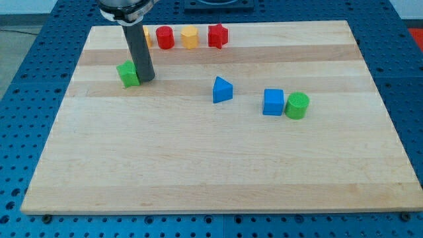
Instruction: Move blue triangle to the right of the green star
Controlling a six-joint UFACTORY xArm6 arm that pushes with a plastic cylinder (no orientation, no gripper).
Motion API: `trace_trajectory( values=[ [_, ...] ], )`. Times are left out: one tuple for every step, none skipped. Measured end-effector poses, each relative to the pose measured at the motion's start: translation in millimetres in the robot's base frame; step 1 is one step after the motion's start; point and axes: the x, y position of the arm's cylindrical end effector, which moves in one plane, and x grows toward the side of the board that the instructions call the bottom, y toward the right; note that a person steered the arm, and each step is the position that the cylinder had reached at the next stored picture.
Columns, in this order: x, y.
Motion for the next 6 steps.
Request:
trace_trajectory(
  values=[
    [-7, 71],
    [-16, 176],
    [9, 229],
    [45, 209],
    [57, 165],
    [59, 150]
  ],
)
